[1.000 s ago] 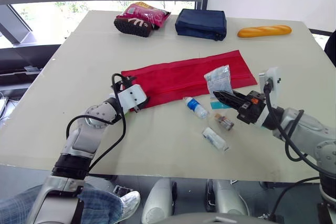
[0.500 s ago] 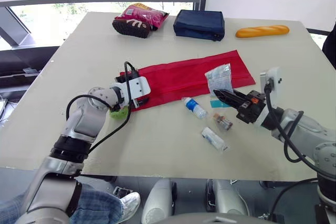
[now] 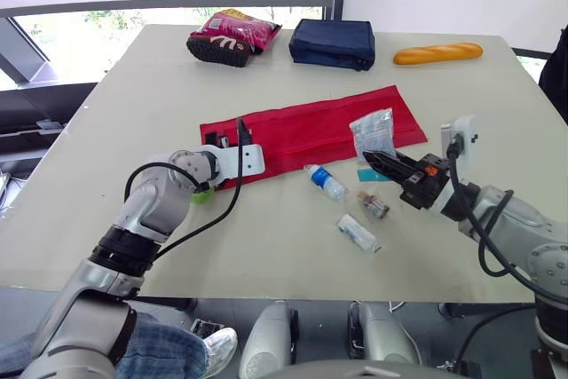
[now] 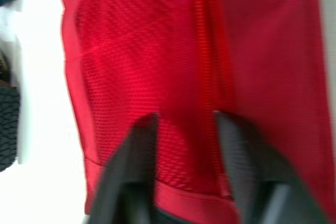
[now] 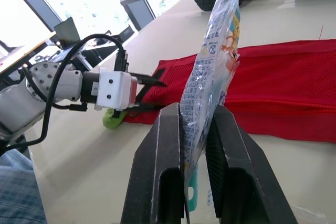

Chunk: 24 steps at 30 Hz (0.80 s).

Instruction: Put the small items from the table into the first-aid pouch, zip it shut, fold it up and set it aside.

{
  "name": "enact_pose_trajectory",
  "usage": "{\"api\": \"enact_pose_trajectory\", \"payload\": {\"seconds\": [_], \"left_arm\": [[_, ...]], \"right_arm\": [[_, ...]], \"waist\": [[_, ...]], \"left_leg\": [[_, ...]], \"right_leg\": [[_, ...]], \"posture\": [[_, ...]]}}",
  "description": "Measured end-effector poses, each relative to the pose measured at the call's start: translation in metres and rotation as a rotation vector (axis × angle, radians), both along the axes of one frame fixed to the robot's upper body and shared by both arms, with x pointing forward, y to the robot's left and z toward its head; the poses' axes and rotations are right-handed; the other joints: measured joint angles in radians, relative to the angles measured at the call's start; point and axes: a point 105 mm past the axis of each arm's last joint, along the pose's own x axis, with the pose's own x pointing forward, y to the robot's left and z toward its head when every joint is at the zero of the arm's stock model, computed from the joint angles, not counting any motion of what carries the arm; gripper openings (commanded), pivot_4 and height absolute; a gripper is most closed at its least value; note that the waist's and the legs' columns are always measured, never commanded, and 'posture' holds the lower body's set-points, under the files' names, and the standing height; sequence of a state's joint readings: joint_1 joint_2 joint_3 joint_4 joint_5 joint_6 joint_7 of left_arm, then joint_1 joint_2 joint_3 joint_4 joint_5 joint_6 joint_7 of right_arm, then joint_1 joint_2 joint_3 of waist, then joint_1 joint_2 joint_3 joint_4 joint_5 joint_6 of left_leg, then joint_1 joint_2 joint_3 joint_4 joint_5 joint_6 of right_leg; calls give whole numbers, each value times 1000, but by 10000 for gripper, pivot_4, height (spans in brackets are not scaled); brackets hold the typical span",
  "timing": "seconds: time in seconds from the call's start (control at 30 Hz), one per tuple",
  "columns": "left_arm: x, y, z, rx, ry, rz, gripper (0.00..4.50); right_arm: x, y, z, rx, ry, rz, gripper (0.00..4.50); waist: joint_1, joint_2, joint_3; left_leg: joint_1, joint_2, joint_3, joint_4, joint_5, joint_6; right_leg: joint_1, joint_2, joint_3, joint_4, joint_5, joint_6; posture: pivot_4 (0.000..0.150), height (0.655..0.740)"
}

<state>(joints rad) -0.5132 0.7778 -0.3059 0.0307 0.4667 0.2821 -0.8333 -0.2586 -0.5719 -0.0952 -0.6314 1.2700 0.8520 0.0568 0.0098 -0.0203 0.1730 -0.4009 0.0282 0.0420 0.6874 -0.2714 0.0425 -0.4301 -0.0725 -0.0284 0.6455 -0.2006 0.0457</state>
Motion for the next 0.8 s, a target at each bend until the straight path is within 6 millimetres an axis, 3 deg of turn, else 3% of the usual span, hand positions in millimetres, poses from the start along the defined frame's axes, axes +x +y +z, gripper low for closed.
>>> {"api": "enact_pose_trajectory", "payload": {"seconds": [0.03, 0.53, 0.8], "left_arm": [[0, 0, 0, 0, -4, 7, 889], [-7, 5, 1, -12, -1, 60, 889], [-10, -2, 10, -232, 122, 86, 889]], "right_arm": [[0, 0, 0, 0, 0, 0, 933], [-1, -1, 0, -10, 0, 15, 933], [-2, -1, 0, -12, 0, 17, 933]], "waist": [[0, 0, 0], [-18, 0, 0], [-17, -2, 1]], "left_leg": [[0, 1, 0, 0, 0, 0], [0, 3, 3, -2, 0, 0], [-2, 2, 3, -2, 0, 0]], "right_leg": [[0, 1, 0, 0, 0, 0], [-1, 2, 2, -1, 0, -1], [-2, 2, 1, -2, 1, -1]], "posture": [[1500, 7164], [1500, 7164], [1500, 7164]]}}
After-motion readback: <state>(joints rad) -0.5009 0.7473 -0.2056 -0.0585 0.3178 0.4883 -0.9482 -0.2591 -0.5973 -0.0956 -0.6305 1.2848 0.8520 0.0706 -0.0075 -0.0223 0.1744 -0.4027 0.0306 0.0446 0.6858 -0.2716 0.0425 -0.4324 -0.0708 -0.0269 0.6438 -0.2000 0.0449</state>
